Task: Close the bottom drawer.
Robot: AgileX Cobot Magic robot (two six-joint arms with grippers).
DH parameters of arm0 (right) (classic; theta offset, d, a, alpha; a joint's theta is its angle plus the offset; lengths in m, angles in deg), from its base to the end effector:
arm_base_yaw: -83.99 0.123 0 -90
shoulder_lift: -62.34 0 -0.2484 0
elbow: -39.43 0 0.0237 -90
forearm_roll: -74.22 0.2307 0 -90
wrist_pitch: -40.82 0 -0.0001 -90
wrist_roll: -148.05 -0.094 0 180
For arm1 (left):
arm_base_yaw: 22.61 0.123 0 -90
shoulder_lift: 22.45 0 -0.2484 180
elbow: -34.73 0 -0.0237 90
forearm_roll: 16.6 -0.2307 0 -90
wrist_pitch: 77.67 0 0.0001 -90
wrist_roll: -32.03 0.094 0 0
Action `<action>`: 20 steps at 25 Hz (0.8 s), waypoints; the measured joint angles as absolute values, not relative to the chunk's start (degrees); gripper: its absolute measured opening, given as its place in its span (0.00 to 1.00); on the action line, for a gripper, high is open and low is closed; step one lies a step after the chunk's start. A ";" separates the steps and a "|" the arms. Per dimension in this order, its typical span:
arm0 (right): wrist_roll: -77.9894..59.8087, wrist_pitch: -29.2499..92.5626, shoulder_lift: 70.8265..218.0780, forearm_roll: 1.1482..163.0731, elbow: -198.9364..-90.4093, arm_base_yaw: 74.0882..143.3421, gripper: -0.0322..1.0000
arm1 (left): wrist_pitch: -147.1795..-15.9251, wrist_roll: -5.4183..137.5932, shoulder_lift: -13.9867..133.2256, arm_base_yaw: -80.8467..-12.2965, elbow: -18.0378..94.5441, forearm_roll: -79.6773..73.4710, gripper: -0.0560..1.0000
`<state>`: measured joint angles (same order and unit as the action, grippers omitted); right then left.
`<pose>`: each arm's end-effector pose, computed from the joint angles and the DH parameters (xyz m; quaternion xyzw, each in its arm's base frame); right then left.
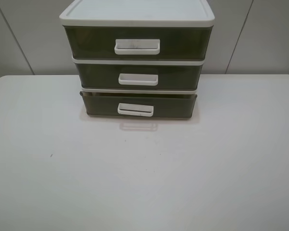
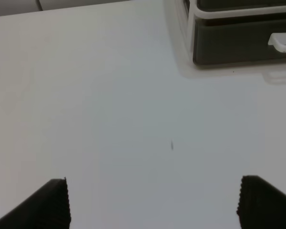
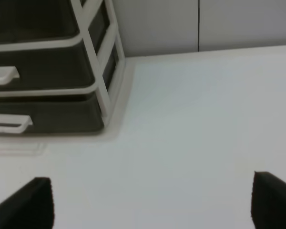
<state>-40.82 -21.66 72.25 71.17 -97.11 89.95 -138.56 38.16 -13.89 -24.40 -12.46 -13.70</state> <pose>0.0112 -0.0033 0.2814 0.0236 0.8467 0.0422 0.5298 0.0155 -0.0046 0.2673 0.0599 0.8486 -0.0054 0.5256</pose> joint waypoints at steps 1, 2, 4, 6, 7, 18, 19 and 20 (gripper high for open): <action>-40.82 -21.58 72.25 71.08 -96.99 90.36 0.72 | -138.56 38.16 -13.89 -24.40 -12.46 -13.70 0.73; -40.82 -21.40 72.25 70.96 -96.72 90.69 0.72 | -138.56 38.16 -13.89 -24.40 -12.46 -13.70 0.73; -40.82 -21.03 72.25 70.00 -95.51 91.73 0.72 | -138.56 38.16 -13.89 -24.40 -12.46 -13.70 0.73; -40.82 -20.91 71.88 69.40 -94.40 92.81 0.72 | -138.56 38.16 -13.89 -24.40 -12.46 -13.70 0.73; -40.82 -20.77 71.48 69.31 -94.26 93.06 0.72 | -138.56 38.16 -13.89 -24.40 -12.46 -13.70 0.73; -38.81 -20.23 71.21 70.24 -94.26 82.15 0.72 | -138.56 38.16 -13.89 -24.40 -12.46 -13.70 0.73; -38.65 -20.23 71.21 70.35 -94.26 81.30 0.72 | -138.56 38.16 -13.89 -24.40 -12.46 -13.70 0.73; -38.51 -20.23 71.21 70.47 -94.26 80.33 0.72 | -138.56 38.16 -13.89 -24.40 -12.46 -13.70 0.73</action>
